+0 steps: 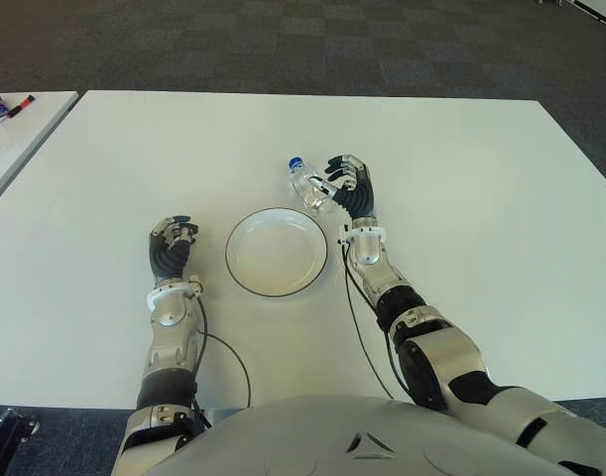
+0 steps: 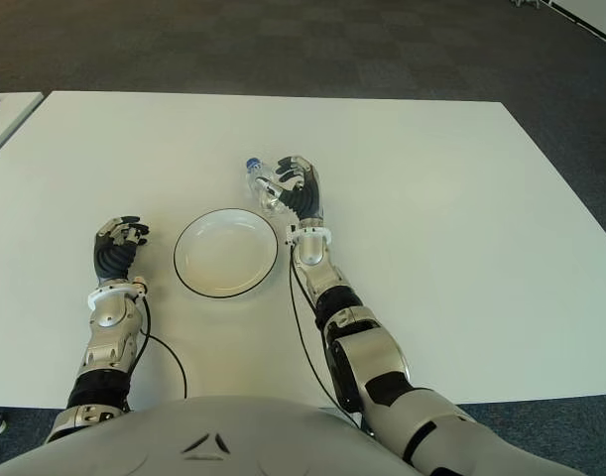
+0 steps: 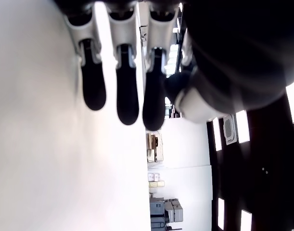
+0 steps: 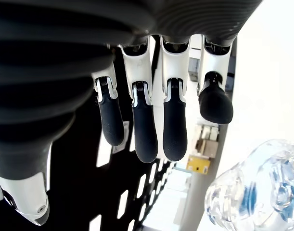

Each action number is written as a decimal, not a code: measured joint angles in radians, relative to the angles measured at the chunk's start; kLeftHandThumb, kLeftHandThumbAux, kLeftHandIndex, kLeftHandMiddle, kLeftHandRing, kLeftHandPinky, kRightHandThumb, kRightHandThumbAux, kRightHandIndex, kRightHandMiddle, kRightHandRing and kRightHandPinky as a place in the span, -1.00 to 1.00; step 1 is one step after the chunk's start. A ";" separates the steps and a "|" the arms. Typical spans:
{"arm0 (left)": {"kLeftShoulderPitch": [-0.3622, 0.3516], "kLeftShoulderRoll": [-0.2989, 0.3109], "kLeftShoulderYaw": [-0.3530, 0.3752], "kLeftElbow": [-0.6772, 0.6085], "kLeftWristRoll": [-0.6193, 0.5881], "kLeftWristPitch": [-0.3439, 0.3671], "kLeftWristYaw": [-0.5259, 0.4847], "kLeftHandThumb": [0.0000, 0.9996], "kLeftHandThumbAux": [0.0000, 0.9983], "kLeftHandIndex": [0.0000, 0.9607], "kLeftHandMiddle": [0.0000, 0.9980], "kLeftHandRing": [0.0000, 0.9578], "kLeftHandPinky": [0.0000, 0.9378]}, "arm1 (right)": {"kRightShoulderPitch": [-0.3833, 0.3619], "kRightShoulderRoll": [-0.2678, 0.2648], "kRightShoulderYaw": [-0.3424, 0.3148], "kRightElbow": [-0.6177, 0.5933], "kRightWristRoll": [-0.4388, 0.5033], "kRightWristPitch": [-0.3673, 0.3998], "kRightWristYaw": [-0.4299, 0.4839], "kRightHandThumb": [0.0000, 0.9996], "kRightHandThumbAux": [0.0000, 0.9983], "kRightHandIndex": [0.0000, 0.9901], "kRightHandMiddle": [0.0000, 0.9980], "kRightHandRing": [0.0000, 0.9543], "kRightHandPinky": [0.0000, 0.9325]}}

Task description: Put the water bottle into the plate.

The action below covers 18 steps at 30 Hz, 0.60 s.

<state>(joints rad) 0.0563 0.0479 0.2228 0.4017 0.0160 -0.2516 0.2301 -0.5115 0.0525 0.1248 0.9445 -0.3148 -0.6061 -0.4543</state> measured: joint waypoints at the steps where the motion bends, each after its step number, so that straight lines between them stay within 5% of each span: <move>1: -0.001 0.000 0.000 0.001 0.001 0.000 0.001 0.36 0.45 -0.13 0.02 0.00 -0.04 | 0.006 -0.002 0.004 -0.021 -0.002 0.010 0.003 0.91 0.32 -0.22 0.00 0.07 0.67; 18: -0.011 0.001 -0.003 0.015 0.008 0.000 0.016 0.36 0.45 -0.14 0.01 -0.01 -0.06 | 0.102 -0.008 0.026 -0.291 -0.007 0.143 0.077 0.91 0.32 -0.22 0.00 0.07 0.64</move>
<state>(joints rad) 0.0455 0.0493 0.2202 0.4164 0.0235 -0.2513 0.2466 -0.4093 0.0443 0.1505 0.6539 -0.3213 -0.4630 -0.3773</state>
